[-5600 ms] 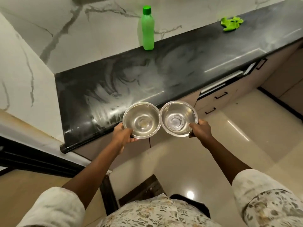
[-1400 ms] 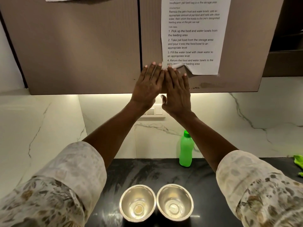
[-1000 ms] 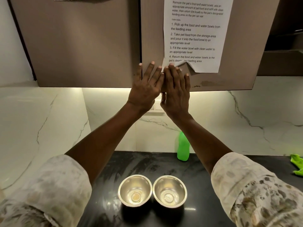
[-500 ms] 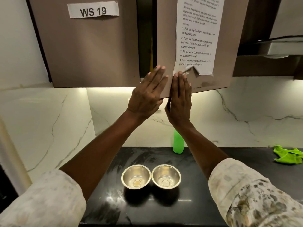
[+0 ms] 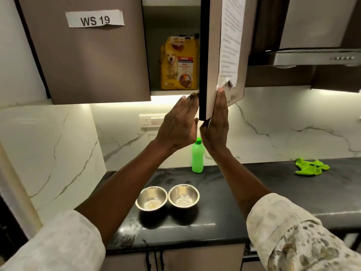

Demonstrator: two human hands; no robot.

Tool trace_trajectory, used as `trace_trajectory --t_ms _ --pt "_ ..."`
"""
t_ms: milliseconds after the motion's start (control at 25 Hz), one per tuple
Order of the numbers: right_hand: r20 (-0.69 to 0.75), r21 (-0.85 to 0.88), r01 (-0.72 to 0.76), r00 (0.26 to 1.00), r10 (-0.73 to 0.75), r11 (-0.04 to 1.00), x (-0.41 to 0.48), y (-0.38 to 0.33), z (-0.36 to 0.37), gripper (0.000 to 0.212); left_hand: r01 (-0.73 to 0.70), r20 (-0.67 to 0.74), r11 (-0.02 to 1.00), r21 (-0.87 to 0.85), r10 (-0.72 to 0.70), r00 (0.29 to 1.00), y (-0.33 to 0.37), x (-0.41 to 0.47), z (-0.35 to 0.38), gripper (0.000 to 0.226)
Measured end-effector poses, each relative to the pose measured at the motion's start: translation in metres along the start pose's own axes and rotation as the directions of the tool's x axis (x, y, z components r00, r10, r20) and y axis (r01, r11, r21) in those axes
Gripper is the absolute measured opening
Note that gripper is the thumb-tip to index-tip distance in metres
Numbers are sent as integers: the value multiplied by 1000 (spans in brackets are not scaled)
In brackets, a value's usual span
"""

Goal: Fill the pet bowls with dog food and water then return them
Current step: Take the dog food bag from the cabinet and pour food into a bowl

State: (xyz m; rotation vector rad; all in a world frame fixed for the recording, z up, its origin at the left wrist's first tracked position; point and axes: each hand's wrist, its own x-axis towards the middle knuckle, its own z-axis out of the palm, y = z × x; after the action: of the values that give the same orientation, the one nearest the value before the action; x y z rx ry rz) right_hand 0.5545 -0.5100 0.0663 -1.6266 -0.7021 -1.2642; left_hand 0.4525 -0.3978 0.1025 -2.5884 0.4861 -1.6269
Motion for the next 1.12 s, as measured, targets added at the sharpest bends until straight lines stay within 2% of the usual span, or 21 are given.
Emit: trace_trajectory --t_ms 200,280,400,480,560,640,800,920,1000,1120 --pt "7 -3 -91 996 91 996 -1 13 -45 74 -96 -7 995 -23 96 995 41 31 1 69" --pt "-8 1 -147 989 148 989 0 15 -61 68 -131 -1 990 -52 131 991 55 42 7 71" --pt "-56 93 -251 965 257 963 4 22 -83 68 -169 6 983 -67 169 986 77 55 17 74" --pt "-107 209 -350 920 377 913 6 31 -94 57 -202 27 977 -68 204 979 91 62 22 79" --pt "-3 257 -552 820 572 793 6 36 -112 60 -215 69 974 -76 220 973 99 68 27 85" --pt "98 178 -669 742 664 722 7 42 -127 61 -156 89 983 -96 165 982 101 70 32 86" --pt "-80 126 -684 715 695 719 26 55 -147 47 -19 91 996 -88 28 995 97 67 43 82" --pt "-129 -106 -558 829 545 823 25 58 -143 48 39 111 996 -84 -30 993 93 64 48 81" --pt "-140 -94 -443 893 428 892 23 60 -133 45 70 127 996 -54 -63 990 90 63 50 81" --pt "6 -16 -397 918 397 918 25 64 -115 52 110 139 994 1 -109 984 81 60 54 81"
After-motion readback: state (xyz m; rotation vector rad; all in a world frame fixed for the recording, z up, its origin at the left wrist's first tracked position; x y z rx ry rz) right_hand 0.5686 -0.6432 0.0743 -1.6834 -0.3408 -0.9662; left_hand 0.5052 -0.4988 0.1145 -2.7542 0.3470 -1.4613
